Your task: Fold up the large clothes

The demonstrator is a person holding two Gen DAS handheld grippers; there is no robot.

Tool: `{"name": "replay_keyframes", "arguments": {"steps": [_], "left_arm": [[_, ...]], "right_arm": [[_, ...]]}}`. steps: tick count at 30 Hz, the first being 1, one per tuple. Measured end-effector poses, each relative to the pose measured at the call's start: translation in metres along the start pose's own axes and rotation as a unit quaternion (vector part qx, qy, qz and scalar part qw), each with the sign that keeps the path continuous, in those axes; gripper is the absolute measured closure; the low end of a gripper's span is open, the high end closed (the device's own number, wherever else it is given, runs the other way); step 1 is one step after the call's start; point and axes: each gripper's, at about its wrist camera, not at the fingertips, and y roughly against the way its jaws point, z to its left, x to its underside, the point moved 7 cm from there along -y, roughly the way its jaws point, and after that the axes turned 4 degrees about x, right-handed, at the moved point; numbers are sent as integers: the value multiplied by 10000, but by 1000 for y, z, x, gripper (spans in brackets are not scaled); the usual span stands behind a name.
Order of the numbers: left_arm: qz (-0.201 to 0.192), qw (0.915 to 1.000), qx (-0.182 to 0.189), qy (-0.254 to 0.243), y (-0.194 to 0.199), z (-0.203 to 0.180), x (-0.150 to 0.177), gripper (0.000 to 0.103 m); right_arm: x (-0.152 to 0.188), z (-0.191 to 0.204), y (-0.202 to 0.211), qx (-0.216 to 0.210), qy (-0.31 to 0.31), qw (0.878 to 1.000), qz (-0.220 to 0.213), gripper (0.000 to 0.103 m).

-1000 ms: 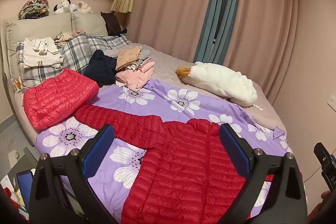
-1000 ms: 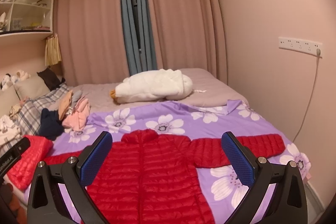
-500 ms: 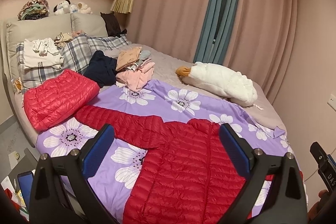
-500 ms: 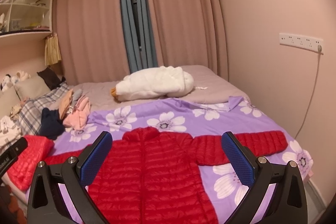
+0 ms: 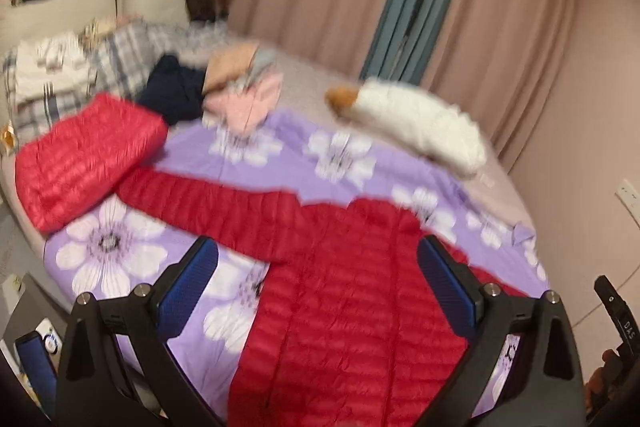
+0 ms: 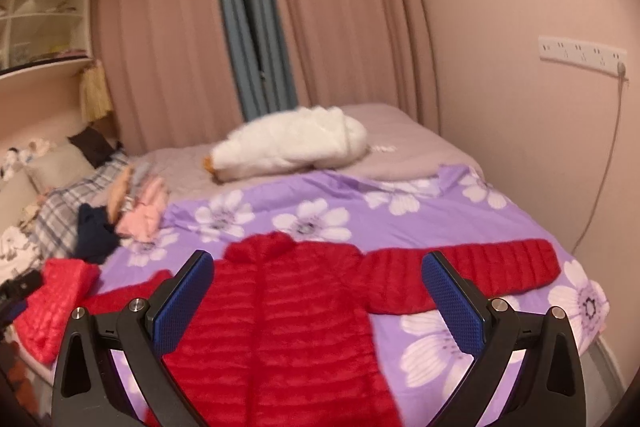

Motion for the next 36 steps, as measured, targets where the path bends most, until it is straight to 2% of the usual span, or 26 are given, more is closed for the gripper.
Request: {"name": "replay_keyframes", "arguments": {"steps": [2, 6, 10, 12, 14, 16, 18, 20, 22, 25, 28, 31, 34, 35, 36], "left_arm": [[-31, 9999, -22, 102, -18, 13, -9, 3], [199, 9984, -485, 200, -62, 43, -13, 7], [443, 9973, -358, 474, -110, 68, -3, 26], [561, 9949, -556, 625, -131, 80, 7, 29], [706, 9909, -896, 715, -154, 93, 21, 41], [809, 9889, -1059, 653, -173, 99, 32, 46], [994, 9875, -1043, 637, -198, 103, 46, 54], [1394, 9824, -1009, 728, -226, 108, 65, 66], [1639, 9782, -1013, 773, -250, 112, 79, 71], [1690, 9763, -1153, 702, -272, 113, 90, 74], [1545, 9783, -1216, 656, -284, 110, 93, 74], [1384, 9799, -1284, 645, -294, 109, 90, 75], [1305, 9804, -1338, 624, -302, 107, 84, 75], [1284, 9806, -1369, 567, -303, 105, 82, 75], [1260, 9808, -1399, 509, -304, 104, 80, 76]], "right_arm": [[0, -19, -19, 143, 3, 9997, 195, 0], [1, -70, -58, 512, -211, 9973, 491, 0], [6, -120, -91, 720, -601, 9931, 696, 0], [8, -139, -105, 829, -591, 9926, 664, 0], [13, -156, -118, 1019, -517, 9909, 705, 0], [22, -176, -131, 1190, -604, 9876, 833, 0], [35, -202, -147, 1278, -883, 9826, 1014, 1], [48, -227, -157, 1358, -1184, 9761, 1213, 6], [61, -254, -165, 1464, -1407, 9689, 1417, 8], [76, -297, -172, 1733, -1782, 9555, 1588, 8], [88, -331, -176, 1941, -2152, 9428, 1646, 14], [111, -364, -179, 1988, -2931, 9181, 1781, 22], [137, -375, -183, 1753, -3584, 8979, 1861, 28], [139, -374, -183, 1826, -3520, 9004, 1789, 33], [136, -370, -184, 1889, -3395, 9056, 1702, 48]]}}
